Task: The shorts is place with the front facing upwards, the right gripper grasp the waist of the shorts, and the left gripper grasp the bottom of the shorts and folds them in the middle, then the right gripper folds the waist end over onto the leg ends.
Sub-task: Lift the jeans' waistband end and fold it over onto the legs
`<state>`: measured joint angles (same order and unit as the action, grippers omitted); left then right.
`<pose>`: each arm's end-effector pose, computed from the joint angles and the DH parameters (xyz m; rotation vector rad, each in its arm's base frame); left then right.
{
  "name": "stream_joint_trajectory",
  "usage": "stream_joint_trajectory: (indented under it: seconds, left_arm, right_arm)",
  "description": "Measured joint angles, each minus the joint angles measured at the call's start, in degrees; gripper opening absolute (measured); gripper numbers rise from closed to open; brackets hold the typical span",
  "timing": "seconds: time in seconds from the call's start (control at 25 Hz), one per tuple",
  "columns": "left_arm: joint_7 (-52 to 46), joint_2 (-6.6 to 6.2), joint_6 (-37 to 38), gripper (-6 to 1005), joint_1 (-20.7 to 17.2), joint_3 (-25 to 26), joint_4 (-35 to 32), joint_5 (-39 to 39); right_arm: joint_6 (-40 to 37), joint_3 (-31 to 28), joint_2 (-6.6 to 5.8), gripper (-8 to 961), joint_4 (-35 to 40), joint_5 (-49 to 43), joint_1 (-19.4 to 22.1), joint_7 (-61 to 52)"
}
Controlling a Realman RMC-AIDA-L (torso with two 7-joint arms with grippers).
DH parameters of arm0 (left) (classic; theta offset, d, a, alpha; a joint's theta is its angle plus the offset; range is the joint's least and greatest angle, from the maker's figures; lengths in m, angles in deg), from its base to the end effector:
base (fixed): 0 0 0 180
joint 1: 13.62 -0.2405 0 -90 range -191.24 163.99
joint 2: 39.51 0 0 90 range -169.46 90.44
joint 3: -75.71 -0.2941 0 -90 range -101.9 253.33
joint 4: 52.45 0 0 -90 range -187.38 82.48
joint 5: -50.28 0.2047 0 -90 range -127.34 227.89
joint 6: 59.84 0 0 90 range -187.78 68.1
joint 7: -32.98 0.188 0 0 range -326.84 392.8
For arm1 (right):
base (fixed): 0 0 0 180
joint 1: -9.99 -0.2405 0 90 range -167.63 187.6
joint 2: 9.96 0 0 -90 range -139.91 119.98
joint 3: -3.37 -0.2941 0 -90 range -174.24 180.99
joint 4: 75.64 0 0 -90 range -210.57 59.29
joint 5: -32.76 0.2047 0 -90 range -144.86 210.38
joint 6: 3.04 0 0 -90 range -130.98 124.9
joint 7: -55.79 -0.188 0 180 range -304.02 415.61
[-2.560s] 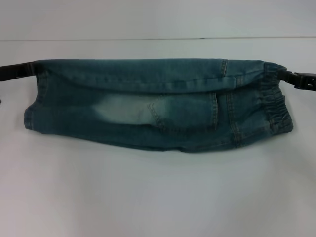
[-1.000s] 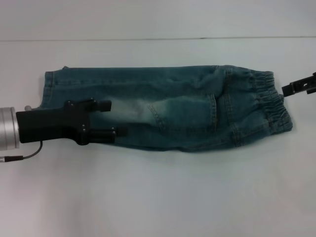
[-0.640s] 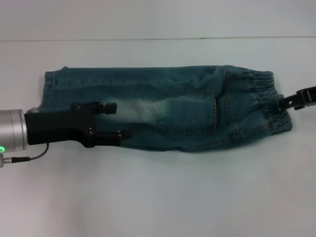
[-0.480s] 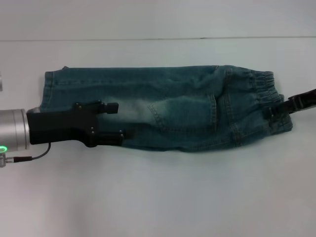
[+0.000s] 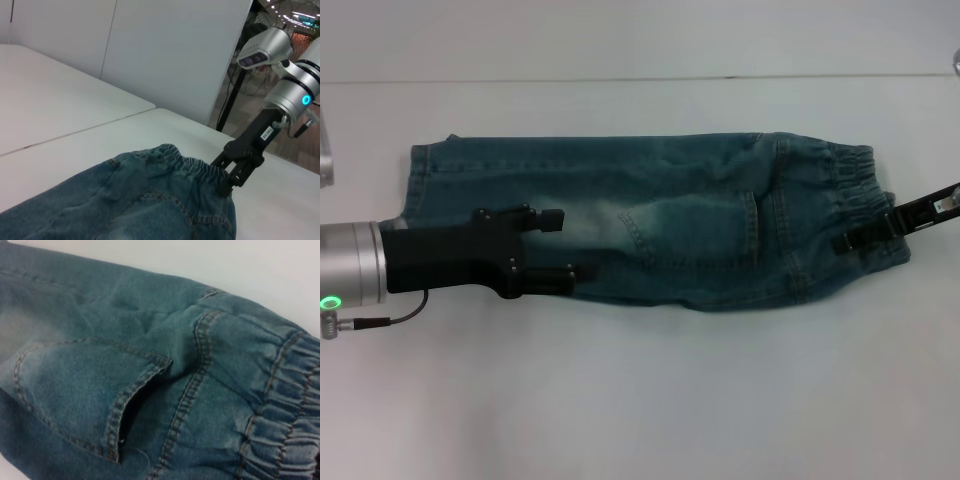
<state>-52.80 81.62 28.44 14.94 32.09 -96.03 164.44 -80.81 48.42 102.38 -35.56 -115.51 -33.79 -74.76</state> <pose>-0.2624 0.3543 -0.0636 -2.7374 -0.6936 -0.6700 0.3113 0.4300 -0.0192 -2.4106 1.3640 -0.1408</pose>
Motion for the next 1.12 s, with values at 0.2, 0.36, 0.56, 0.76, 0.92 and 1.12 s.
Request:
stream_joint_trajectory:
  seconds: [0.2,0.36,0.56,0.76,0.92,1.12]
  left_arm:
    - [0.00,-0.01,-0.14,938,-0.06,0.03,-0.01,0.00]
    - [0.00,-0.02,-0.32,936,-0.08,0.16,-0.01,0.00]
    - [0.00,-0.02,-1.22,933,-0.01,0.27,-0.01,-0.05]
    - [0.21,1.08,-4.69,931,-0.01,0.58,-0.07,-0.51]
    - [2.14,3.14,-12.42,930,0.96,0.35,1.25,-3.80]
    - [17.14,3.14,-20.31,822,3.09,0.56,12.51,-21.12]
  right_arm:
    - [-0.25,-0.24,0.34,758,0.58,0.38,0.41,1.39]
    - [-0.47,-0.29,0.36,588,0.65,0.47,0.44,1.86]
    - [-0.73,-0.10,0.25,404,0.74,0.51,0.42,2.02]
    - [-1.89,-1.07,-0.38,256,1.35,2.05,0.60,2.65]
    - [-4.12,-2.23,-0.89,154,3.54,4.71,1.48,2.73]
    - [-6.39,-3.23,-1.23,97,5.64,6.62,1.96,2.80]
